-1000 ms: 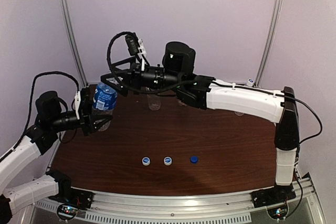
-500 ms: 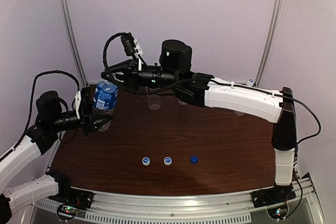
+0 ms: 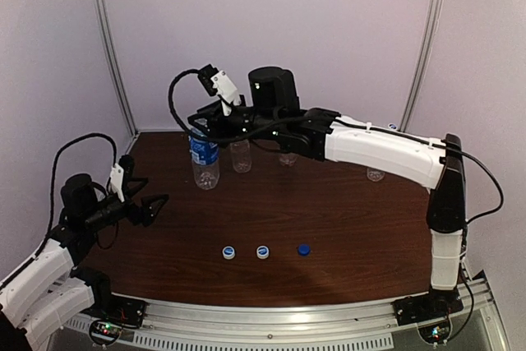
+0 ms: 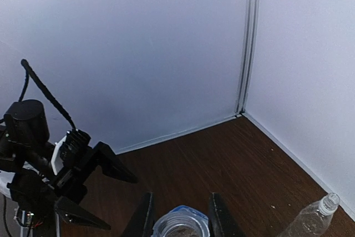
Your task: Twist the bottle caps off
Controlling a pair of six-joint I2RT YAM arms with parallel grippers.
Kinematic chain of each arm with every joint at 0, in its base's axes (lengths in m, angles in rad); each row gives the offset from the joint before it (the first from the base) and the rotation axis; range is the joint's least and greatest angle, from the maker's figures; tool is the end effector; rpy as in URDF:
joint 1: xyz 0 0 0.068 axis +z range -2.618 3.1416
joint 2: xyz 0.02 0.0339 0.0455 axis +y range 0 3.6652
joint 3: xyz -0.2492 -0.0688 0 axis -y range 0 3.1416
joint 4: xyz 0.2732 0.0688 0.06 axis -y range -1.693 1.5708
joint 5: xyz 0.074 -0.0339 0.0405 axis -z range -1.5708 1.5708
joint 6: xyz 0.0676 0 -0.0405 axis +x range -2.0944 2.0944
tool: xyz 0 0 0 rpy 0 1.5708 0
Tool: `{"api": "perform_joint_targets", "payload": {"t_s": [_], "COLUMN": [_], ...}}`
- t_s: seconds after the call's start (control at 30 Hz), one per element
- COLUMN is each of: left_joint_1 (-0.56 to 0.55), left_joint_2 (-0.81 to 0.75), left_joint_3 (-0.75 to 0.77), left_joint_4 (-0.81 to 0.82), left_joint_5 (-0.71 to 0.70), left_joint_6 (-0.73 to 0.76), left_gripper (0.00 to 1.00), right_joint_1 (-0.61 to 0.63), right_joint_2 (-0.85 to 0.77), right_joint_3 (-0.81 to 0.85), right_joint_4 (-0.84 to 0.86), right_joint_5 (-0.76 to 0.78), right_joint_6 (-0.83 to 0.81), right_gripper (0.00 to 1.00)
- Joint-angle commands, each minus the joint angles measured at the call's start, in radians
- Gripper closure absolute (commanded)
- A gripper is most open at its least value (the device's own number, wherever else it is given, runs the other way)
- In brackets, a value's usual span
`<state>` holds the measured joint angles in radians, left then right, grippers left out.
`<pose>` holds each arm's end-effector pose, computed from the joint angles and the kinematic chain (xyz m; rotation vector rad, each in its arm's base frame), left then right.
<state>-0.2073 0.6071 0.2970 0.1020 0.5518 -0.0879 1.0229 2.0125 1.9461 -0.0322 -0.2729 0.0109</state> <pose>0.2105 -0.0805 0.2023 0.5070 1.7283 -0.7009 0.2665 0.4718 0.3668 -1.0409 1.4284 0.9946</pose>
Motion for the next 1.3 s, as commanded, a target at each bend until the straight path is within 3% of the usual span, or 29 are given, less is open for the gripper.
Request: {"api": "perform_joint_targets", "payload": {"t_s": [0.0,0.2,0.57,1.27], "left_joint_1": [0.092,0.123,0.137,0.138], "left_joint_2": [-0.046,-0.068,-0.067,-0.066], "left_joint_3": [-0.096,-0.110,-0.123,-0.124], "left_joint_4": [0.096,0.118,0.150,0.154], "left_joint_5": [-0.198,-0.152,-0.136,-0.126], "left_joint_6": [-0.109,-0.059,-0.061,-0.058], "left_gripper": [0.02,0.03,0.03,0.03], "right_joint_1": [-0.050,-0.101,-0.138,-0.141], "right_joint_2": [0.015,0.089,0.219,0.164], "right_joint_3": [-0.039,-0.093,0.016,-0.088], "right_joint_4": [-0.048,0.121,0.039,0.029], "right_joint_5": [0.191,0.174,0.220,0.224], "right_joint_6": [-0.053,0.006,0.076,0.119], "right_gripper": [1.00,1.00,1.00,1.00]}}
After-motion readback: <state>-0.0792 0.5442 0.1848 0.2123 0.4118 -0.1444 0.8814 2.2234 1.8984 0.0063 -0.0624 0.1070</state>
